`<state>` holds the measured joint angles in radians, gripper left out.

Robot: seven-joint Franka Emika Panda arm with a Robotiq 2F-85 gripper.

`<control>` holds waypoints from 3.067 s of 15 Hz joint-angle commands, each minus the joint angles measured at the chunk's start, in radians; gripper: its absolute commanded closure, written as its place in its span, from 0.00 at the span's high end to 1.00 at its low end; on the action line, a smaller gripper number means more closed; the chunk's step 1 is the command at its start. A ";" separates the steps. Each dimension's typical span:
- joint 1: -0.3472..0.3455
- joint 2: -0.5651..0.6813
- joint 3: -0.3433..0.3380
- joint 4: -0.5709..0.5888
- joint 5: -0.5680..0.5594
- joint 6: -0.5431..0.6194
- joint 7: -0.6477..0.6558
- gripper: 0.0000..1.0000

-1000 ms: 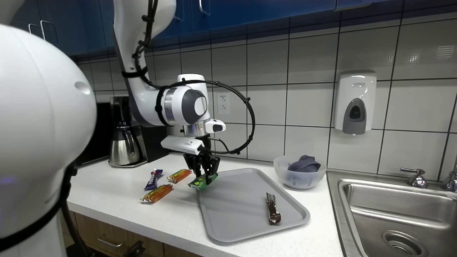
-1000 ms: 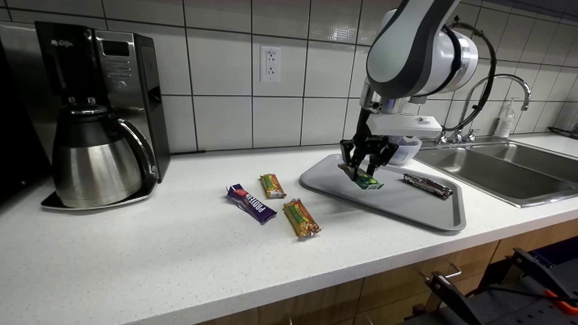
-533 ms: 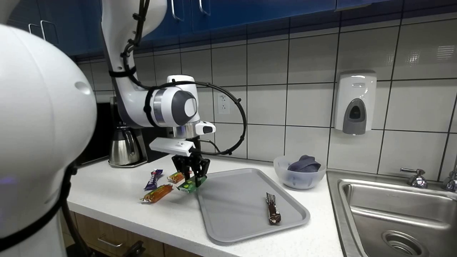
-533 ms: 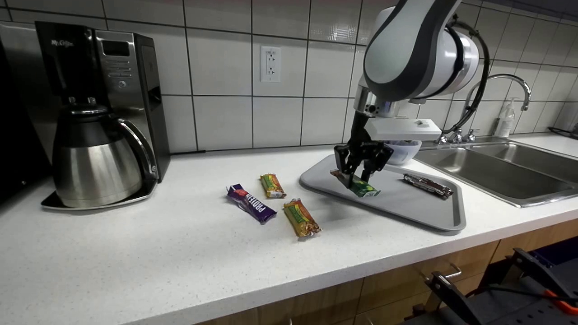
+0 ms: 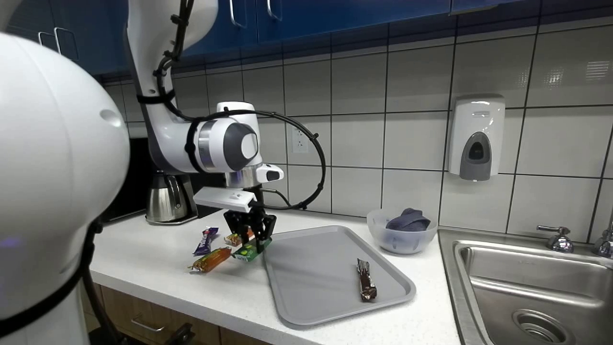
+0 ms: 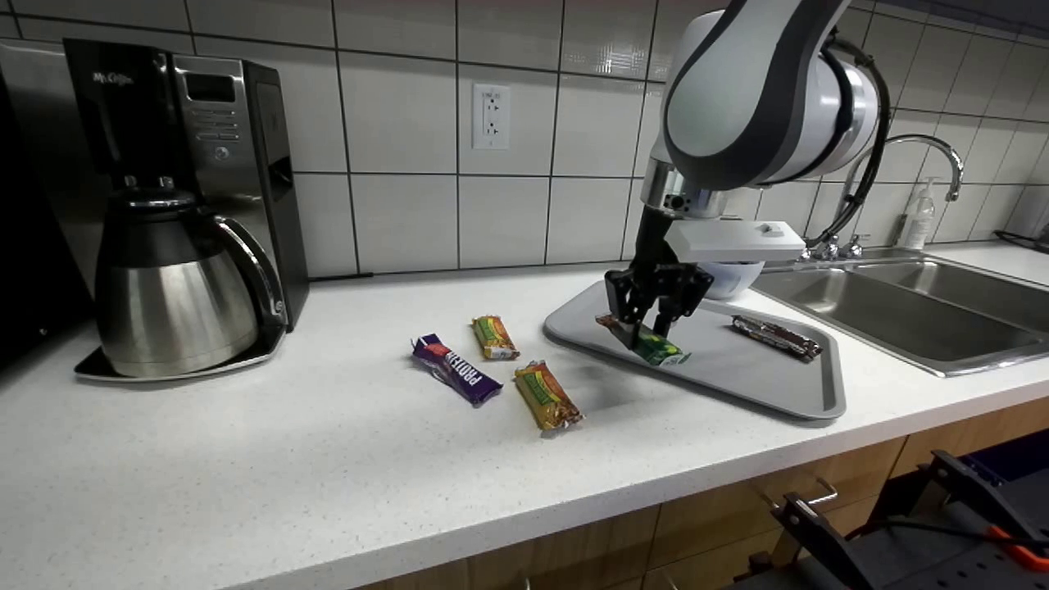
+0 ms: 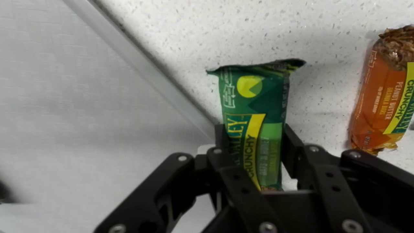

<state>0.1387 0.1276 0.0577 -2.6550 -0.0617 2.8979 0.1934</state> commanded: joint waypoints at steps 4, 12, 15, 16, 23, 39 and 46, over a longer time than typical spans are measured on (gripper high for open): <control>0.017 -0.055 -0.014 -0.080 -0.068 0.080 0.017 0.17; 0.038 -0.048 -0.015 -0.105 -0.136 0.112 0.038 0.17; 0.056 -0.043 -0.018 -0.107 -0.152 0.112 0.052 0.17; 0.063 -0.041 -0.019 -0.105 -0.159 0.108 0.062 0.17; 0.118 -0.015 -0.065 -0.090 -0.258 0.102 0.172 0.17; 0.187 0.061 -0.138 -0.073 -0.322 0.119 0.238 0.17; 0.209 0.091 -0.156 -0.066 -0.312 0.133 0.231 0.17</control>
<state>0.3265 0.2037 -0.0802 -2.7333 -0.3561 3.0144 0.3947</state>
